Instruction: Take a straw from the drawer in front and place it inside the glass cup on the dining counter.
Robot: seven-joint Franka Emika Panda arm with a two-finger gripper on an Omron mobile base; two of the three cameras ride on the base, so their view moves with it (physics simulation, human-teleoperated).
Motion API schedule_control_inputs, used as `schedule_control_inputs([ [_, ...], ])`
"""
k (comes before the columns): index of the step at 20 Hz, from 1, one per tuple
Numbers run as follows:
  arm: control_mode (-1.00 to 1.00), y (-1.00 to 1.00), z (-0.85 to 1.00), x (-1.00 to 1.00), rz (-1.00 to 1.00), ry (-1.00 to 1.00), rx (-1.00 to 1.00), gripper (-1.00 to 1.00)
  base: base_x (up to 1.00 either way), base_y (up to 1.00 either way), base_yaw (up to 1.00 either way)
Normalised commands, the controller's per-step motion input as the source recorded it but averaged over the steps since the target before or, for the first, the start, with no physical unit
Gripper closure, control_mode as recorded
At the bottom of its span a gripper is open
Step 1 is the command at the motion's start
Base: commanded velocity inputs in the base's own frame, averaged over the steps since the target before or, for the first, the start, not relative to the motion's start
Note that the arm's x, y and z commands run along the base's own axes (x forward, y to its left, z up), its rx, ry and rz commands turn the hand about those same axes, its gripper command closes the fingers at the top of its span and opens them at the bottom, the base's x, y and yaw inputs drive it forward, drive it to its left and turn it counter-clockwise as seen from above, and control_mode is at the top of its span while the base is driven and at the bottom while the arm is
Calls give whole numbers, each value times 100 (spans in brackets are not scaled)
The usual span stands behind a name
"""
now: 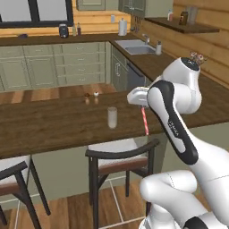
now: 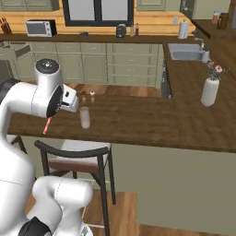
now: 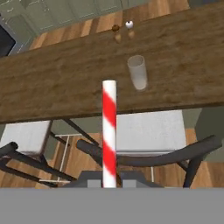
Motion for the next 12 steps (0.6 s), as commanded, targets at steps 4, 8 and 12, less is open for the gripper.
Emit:
schedule_control_inputs([
  [4, 100, 0, 0, 0, 0, 0, 0, 100, 100, 0, -28],
  [8, 100, 0, 0, 0, 0, 0, 0, 100, 100, 0, -40],
  [12, -100, 2, 1, 45, -15, 2, 0, 100, 46, 0, -19],
])
